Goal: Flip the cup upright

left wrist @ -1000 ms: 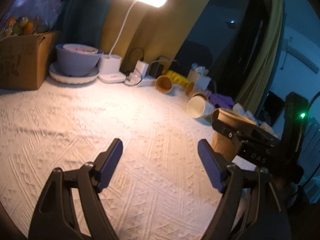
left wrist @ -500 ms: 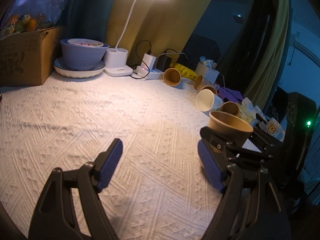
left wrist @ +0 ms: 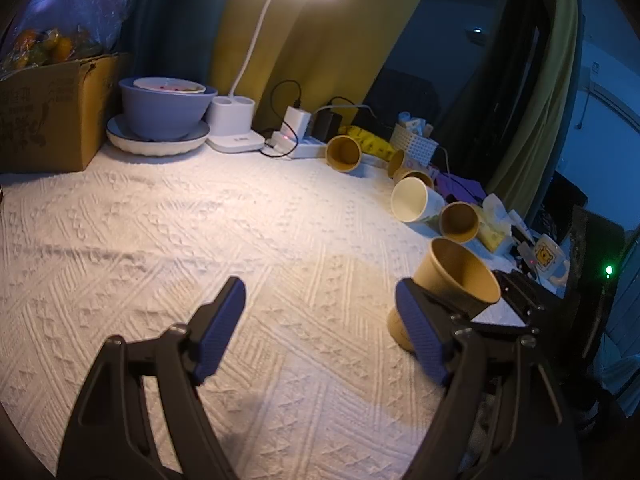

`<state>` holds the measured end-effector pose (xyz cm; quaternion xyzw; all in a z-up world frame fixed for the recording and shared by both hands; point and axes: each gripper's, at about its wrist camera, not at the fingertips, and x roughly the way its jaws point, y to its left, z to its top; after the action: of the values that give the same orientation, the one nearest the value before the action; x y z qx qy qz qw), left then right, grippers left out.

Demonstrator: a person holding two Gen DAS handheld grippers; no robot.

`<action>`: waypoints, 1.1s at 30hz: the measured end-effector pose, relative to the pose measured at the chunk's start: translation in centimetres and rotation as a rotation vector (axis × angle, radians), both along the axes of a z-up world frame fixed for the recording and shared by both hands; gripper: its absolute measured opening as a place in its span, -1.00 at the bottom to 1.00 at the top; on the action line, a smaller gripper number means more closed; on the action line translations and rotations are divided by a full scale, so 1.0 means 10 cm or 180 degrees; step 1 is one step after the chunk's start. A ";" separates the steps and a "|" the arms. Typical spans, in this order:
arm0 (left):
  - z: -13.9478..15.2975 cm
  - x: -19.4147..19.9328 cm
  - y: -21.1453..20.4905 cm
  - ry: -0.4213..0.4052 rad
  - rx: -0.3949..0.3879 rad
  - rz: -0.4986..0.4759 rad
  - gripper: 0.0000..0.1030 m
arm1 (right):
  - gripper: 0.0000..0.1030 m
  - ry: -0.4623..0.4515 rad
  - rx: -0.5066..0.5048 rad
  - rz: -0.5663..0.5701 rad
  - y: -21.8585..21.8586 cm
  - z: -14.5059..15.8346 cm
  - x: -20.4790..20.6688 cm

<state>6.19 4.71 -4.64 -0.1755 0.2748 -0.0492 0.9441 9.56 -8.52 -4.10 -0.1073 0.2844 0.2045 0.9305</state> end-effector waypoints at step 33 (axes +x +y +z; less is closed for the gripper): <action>0.87 -0.79 -0.64 -0.0956 0.0635 -0.0059 0.84 | 0.69 -0.0448 0.0454 -0.0226 -0.73 0.90 -0.87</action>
<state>-1.73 -1.70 4.06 -0.0692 0.1358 -0.0560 0.9867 0.90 -15.79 4.88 -0.0447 0.2067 0.1830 0.9601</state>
